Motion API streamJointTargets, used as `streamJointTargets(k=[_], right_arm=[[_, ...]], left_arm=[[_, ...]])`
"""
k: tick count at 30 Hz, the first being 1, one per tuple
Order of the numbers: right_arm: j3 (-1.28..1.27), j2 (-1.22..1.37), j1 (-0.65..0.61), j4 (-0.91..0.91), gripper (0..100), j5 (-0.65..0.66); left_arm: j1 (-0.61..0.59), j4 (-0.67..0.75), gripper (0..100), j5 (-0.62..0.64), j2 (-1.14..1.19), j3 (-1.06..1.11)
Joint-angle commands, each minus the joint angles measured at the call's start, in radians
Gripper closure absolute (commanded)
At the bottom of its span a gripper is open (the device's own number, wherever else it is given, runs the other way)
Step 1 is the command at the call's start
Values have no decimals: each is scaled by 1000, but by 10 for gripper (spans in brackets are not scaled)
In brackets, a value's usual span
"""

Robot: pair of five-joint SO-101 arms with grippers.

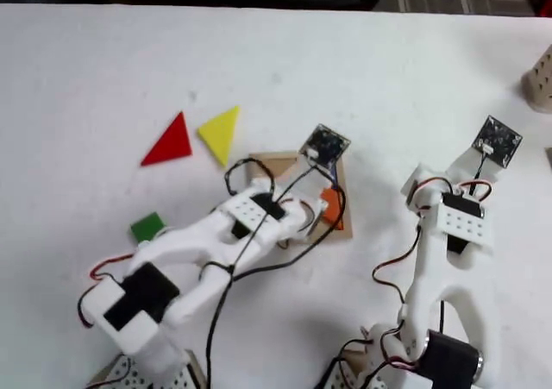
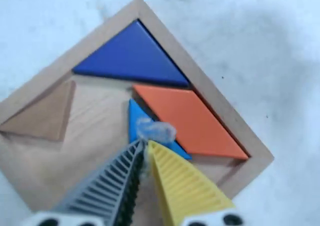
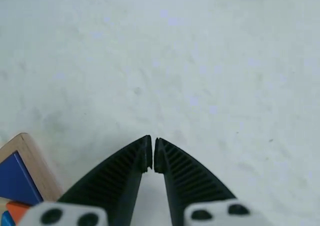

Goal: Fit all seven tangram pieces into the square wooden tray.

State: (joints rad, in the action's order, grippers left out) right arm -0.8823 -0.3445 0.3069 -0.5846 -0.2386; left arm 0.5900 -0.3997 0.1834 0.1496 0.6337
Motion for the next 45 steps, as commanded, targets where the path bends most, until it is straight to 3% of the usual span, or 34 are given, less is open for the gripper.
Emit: streamJointTargets(k=[1, 26, 36, 45], right_arm=[[11, -28, -12, 4, 978, 12], [11, -28, -12, 4, 978, 12], [12, -28, -12, 4, 978, 12], [11, -28, -12, 4, 978, 12]], left_arm=[[-35, 26, 979, 12, 31, -80], [16, 34, 979, 6, 25, -89], [-62, 26, 979, 12, -249, 52], [-30, -84, 979, 14, -266, 126]])
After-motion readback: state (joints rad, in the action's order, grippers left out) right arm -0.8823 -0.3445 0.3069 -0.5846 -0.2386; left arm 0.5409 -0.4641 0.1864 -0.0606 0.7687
